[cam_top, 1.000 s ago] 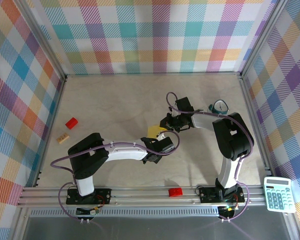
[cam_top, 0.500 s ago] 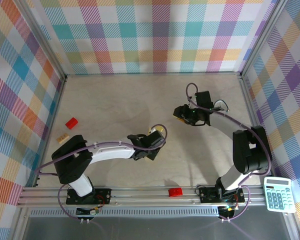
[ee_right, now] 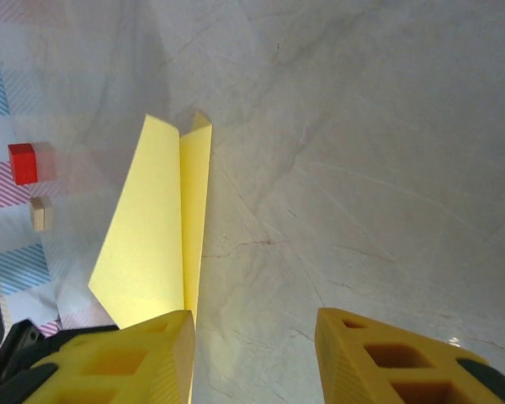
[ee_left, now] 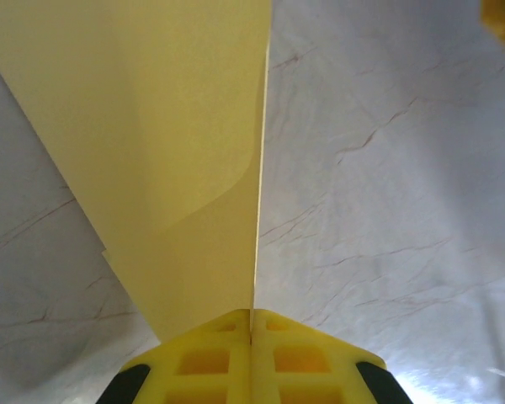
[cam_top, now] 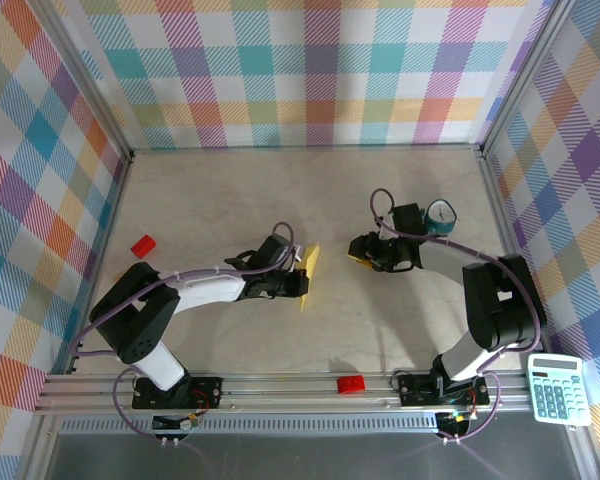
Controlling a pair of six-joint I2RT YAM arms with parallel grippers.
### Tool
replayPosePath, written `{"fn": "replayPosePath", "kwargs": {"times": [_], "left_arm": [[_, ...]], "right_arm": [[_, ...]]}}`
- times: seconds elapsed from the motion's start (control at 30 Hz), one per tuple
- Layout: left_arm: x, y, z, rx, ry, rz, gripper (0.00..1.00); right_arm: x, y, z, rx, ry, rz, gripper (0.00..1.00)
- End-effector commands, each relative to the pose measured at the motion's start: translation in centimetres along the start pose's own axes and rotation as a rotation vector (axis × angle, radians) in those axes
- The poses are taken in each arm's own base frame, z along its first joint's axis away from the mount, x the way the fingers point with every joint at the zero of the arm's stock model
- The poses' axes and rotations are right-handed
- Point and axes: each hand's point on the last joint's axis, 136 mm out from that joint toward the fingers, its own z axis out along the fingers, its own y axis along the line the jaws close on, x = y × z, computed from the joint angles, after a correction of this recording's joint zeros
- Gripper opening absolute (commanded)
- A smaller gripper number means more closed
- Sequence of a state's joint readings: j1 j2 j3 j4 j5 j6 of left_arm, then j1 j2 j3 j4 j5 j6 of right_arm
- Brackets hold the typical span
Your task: Fold a paper plane with a square sheet of paper (fold left side to right side)
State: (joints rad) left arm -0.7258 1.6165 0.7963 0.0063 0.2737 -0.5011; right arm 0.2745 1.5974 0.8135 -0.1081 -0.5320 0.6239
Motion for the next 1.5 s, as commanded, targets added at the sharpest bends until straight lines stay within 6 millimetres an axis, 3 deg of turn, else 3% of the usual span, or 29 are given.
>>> {"fn": "replayPosePath", "kwargs": {"times": [0.0, 0.77, 1.1, 1.47], "left_arm": [[-1.1, -1.3, 0.0, 0.162, -0.033, -0.102, 0.00], [-2.4, -0.2, 1.1, 0.398, -0.061, -0.329, 0.00], [-2.4, 0.1, 1.7, 0.439, -0.058, -0.368, 0.00], [-2.9, 0.0, 1.7, 0.451, -0.066, -0.370, 0.00]], "right_arm": [[0.2, 1.4, -0.1, -0.080, -0.007, -0.050, 0.42], [1.6, 4.0, 4.5, -0.141, 0.076, -0.076, 0.41], [0.8, 5.6, 6.6, -0.152, 0.085, -0.095, 0.39], [-0.2, 5.4, 8.2, -0.130, 0.081, -0.094, 0.39]]}}
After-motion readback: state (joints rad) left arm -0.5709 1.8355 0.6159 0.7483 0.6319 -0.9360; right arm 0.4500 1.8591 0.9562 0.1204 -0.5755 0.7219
